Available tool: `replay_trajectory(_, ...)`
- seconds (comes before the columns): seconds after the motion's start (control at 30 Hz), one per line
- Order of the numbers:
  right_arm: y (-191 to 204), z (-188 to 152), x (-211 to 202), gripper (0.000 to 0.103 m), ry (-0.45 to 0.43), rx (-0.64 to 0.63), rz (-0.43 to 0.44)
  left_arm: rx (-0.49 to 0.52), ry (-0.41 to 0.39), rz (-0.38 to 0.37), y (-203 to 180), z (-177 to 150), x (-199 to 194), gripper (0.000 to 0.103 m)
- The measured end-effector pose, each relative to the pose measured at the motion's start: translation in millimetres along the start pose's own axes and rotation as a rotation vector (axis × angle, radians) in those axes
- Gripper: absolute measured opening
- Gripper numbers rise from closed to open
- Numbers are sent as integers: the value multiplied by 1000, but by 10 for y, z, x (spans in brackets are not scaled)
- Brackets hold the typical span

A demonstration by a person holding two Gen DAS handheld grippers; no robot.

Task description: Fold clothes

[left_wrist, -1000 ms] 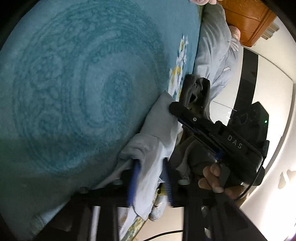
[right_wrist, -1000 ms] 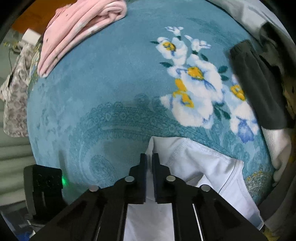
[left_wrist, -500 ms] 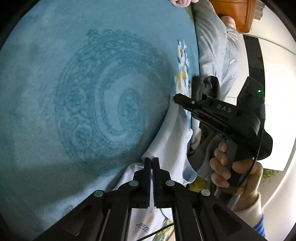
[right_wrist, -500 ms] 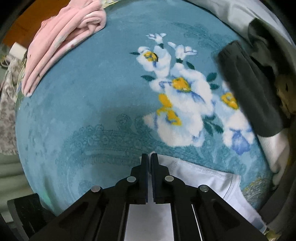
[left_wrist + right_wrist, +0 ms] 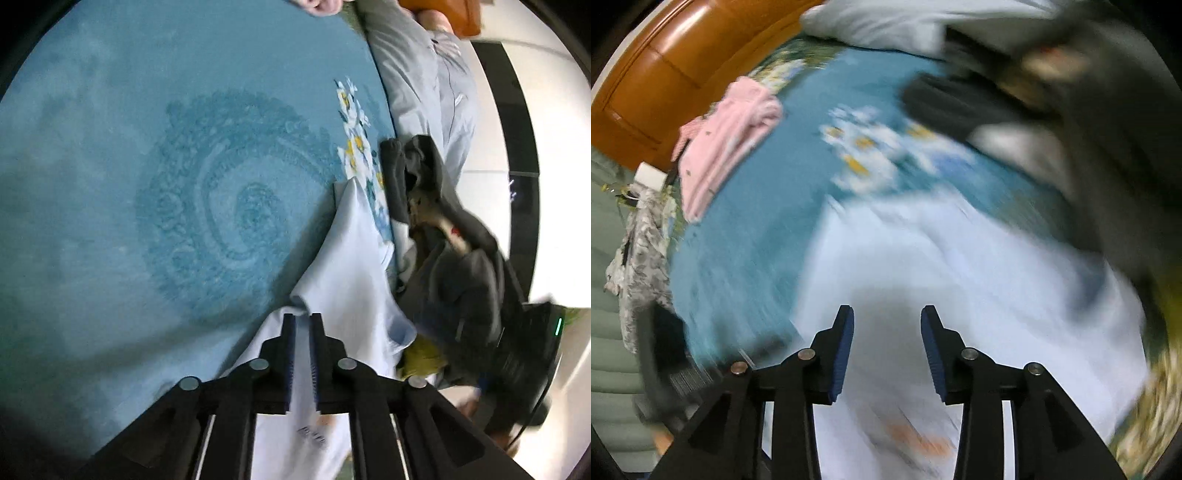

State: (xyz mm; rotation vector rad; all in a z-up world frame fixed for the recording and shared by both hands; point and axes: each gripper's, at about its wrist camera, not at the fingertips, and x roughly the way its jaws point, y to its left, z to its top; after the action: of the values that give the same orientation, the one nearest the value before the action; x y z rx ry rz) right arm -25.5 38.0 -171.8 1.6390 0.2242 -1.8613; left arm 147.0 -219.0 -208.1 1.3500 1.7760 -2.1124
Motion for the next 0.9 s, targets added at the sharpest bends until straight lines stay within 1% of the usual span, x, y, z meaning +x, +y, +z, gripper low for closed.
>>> replay_trajectory(0.1,-442,-492,-171,39,5,110,-27,6,-16,28,-22,-65,-98,19)
replay_trajectory(0.13,-621,-751,-254,39,5,166,-32,-1,-23,40,-24,-91,-135,22)
replay_trajectory(0.2,-867,-1094,-355,39,2,248,-34,-15,-30,62,-25,-134,-177,29)
replay_trajectory(0.33,-1338,-1762,-489,39,3,423,-21,-17,-39,166,-28,-227,-242,37)
replay_trajectory(0.4,-1458,-1988,-514,39,7,478,-5,-18,-33,187,-32,-259,-250,47)
replay_trajectory(0.47,-1509,-2201,-512,39,20,504,16,-25,-40,201,-14,-280,-300,53)
replay_trajectory(0.57,-1475,-2385,-470,40,49,497,54,-37,-40,230,25,-297,-346,58)
replay_trajectory(0.63,-1457,-2464,-441,40,62,486,71,-34,-30,257,35,-310,-354,59)
replay_trajectory(0.73,-1460,-2554,-377,40,69,482,88,-2,-9,309,14,-349,-356,59)
replay_trajectory(0.83,-1486,-2638,-373,41,53,494,123,46,53,389,-26,-393,-225,59)
replay_trajectory(0.9,-1483,-2693,-358,42,59,494,158,78,94,442,-53,-421,-139,59)
